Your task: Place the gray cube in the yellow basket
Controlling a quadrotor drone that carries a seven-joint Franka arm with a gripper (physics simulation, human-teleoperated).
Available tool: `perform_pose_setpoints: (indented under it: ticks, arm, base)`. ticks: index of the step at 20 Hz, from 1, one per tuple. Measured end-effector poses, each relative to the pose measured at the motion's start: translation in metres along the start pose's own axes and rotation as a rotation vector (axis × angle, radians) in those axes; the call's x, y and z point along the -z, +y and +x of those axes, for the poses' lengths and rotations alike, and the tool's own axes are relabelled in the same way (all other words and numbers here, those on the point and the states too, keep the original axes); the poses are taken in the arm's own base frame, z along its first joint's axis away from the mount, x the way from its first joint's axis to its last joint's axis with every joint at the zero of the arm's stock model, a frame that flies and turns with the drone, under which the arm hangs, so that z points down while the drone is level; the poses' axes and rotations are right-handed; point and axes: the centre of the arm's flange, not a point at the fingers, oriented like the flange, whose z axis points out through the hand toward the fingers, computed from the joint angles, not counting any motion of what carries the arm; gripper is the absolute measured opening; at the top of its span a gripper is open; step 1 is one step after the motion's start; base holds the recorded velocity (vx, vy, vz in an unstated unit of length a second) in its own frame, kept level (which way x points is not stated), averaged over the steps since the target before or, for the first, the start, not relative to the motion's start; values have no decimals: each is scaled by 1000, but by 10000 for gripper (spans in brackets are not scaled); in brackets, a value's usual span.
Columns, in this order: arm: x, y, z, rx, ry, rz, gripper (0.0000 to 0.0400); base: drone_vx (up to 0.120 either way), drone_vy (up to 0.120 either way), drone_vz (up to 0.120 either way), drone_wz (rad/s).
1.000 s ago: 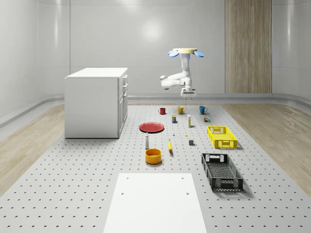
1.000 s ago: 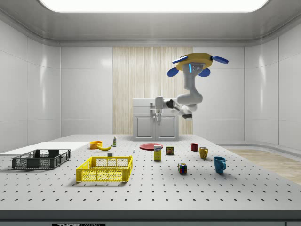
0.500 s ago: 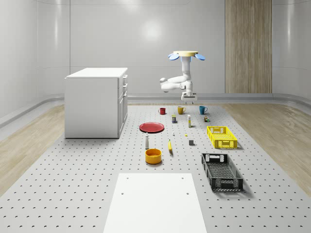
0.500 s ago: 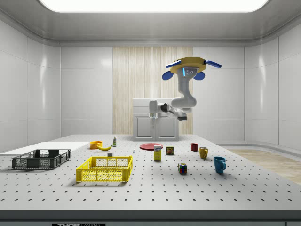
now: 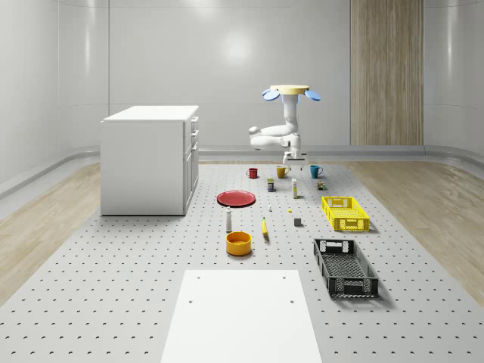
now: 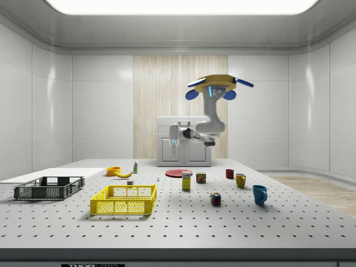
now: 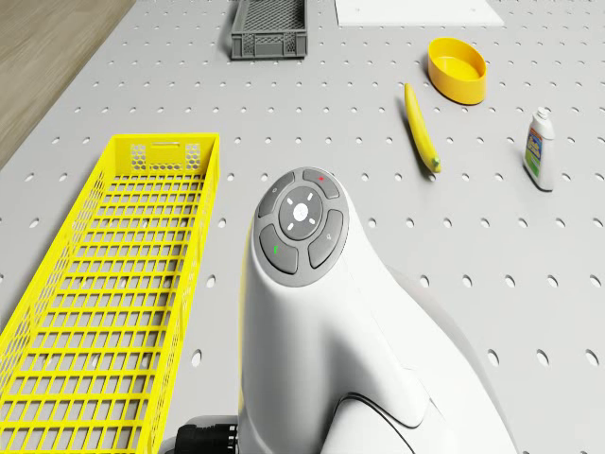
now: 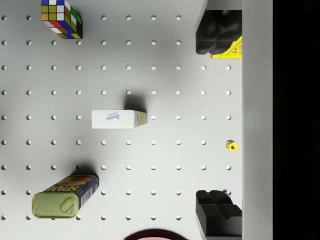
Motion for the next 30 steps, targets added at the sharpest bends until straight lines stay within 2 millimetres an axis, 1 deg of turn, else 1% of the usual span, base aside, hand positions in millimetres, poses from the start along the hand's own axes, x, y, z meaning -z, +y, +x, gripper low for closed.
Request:
perform_pose_setpoints:
  ticks: [2,7,16,20,30]
  arm:
    - [0,0,0,0,0,0,400]
    - [0,0,0,0,0,0,400]
    - [0,0,0,0,0,0,400]
    - [0,0,0,0,0,0,400]
    - [0,0,0,0,0,0,400]
  base:
    - [120,0,-100,0]
    - [120,-72,0,0]
    - [120,0,-120,0]
    - [120,0,-30,0]
    - [120,0,-120,0]
